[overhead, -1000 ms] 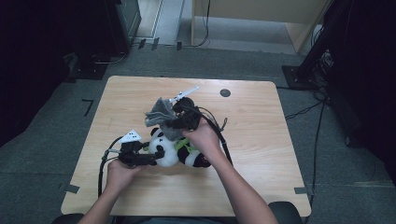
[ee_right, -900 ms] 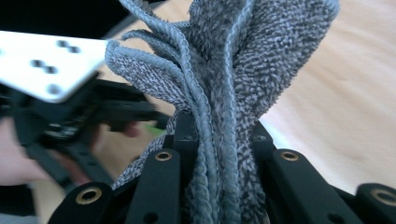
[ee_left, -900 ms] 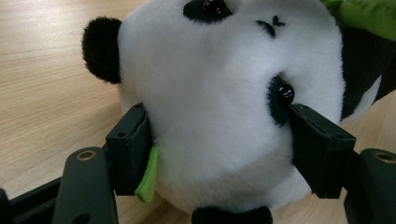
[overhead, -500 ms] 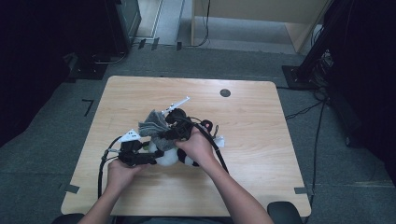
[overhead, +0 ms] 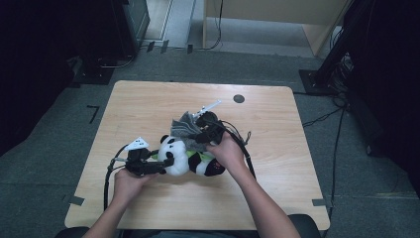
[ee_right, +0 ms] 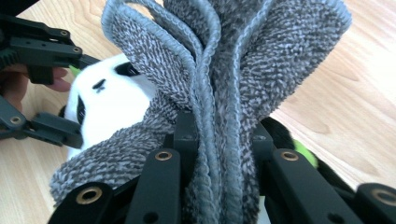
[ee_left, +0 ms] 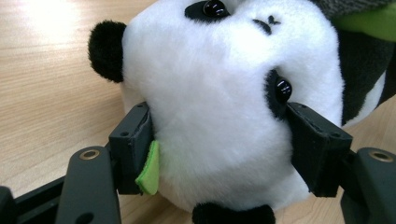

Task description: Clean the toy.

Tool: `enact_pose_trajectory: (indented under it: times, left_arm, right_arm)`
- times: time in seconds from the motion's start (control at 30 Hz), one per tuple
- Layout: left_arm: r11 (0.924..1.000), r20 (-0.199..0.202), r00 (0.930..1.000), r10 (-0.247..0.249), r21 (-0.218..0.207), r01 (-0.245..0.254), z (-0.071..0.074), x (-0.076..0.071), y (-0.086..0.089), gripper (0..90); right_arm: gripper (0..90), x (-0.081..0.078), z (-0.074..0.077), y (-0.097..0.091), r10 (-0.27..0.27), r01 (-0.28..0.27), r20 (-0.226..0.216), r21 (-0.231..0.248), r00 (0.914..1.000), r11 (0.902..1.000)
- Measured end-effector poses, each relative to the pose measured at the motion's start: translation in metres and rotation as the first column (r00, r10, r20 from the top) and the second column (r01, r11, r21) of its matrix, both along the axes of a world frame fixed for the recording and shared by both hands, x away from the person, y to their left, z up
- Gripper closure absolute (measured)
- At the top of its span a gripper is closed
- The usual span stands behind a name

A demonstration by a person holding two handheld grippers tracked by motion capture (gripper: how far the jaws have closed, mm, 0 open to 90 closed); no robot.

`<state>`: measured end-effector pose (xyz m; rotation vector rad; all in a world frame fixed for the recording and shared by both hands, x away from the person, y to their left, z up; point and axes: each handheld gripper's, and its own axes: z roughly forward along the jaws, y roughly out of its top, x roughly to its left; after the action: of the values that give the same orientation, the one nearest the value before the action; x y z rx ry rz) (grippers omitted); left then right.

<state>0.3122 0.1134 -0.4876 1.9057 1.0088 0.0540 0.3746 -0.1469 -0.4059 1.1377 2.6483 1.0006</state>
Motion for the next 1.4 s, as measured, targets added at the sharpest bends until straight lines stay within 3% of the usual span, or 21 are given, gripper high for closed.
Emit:
enact_pose_trajectory:
  times: [0.2, 0.33, 0.47, 0.53, 0.7, 0.83, 0.93, 0.97, 1.13, 1.17, 1.23, 1.4]
  left_arm:
    - [1.0000, 0.008, 1.0000, 0.001, 0.000, -0.001, 0.000, 0.000, 0.000, 31.6]
    - [1.0000, 0.010, 1.0000, 0.001, 0.004, -0.001, 0.000, 0.000, 0.000, 31.8]
    - [1.0000, 0.016, 0.9999, -0.002, 0.007, 0.002, 0.000, 0.000, 0.000, 31.7]
    - [0.9999, 0.025, 0.9997, -0.006, 0.011, 0.006, 0.000, 0.000, 0.000, 31.5]
    - [0.9999, 0.032, 0.9995, -0.005, 0.015, 0.005, 0.001, -0.001, -0.001, 31.1]
    - [0.9998, 0.033, 0.9994, -0.007, 0.020, 0.007, 0.001, -0.001, -0.001, 30.9]
    - [0.9997, 0.035, 0.9994, -0.007, 0.022, 0.006, 0.002, -0.001, -0.001, 31.0]
    - [0.9997, 0.034, 0.9994, -0.007, 0.024, 0.007, 0.002, -0.001, -0.001, 31.1]
    - [0.9995, 0.036, 0.9993, -0.006, 0.031, 0.005, 0.003, -0.002, -0.002, 31.3]
    - [0.9993, 0.034, 0.9994, -0.007, 0.036, 0.006, 0.003, -0.002, -0.002, 31.3]
    - [0.9993, 0.034, 0.9994, -0.009, 0.037, 0.008, 0.002, -0.002, -0.001, 31.4]
    - [0.9990, 0.037, 0.9993, -0.009, 0.044, 0.008, 0.003, -0.002, -0.002, 32.2]
  right_arm:
    - [74.2, 0.001, 0.006, -0.008, -0.019, 0.020, 0.022, -0.011, 0.9996, 0.9997]
    - [74.1, 0.002, 0.013, -0.019, -0.053, 0.056, 0.060, -0.040, 0.9968, 0.9976]
    - [74.3, 0.004, 0.017, -0.030, -0.089, 0.092, 0.056, -0.046, 0.9944, 0.9947]
    - [74.5, 0.004, 0.024, -0.031, -0.099, 0.100, 0.057, -0.023, 0.9935, 0.9947]
    - [74.5, 0.000, 0.043, -0.015, -0.053, 0.049, 0.064, 0.053, 0.9965, 0.9973]
    - [74.5, -0.006, 0.051, 0.014, 0.020, -0.026, 0.073, 0.087, 0.9971, 0.9958]
    - [74.5, -0.009, 0.049, 0.028, 0.050, -0.056, 0.062, 0.107, 0.9968, 0.9926]
    - [74.4, -0.012, 0.044, 0.040, 0.072, -0.077, 0.049, 0.111, 0.9962, 0.9909]
    - [74.4, -0.013, 0.017, 0.063, 0.120, -0.119, -0.013, 0.082, 0.9927, 0.9896]
    - [74.4, -0.013, 0.011, 0.065, 0.122, -0.120, -0.026, 0.066, 0.9922, 0.9906]
    - [74.3, -0.012, 0.004, 0.064, 0.121, -0.118, -0.036, 0.085, 0.9920, 0.9894]
    - [74.1, -0.011, 0.003, 0.052, 0.112, -0.110, -0.020, 0.066, 0.9935, 0.9917]
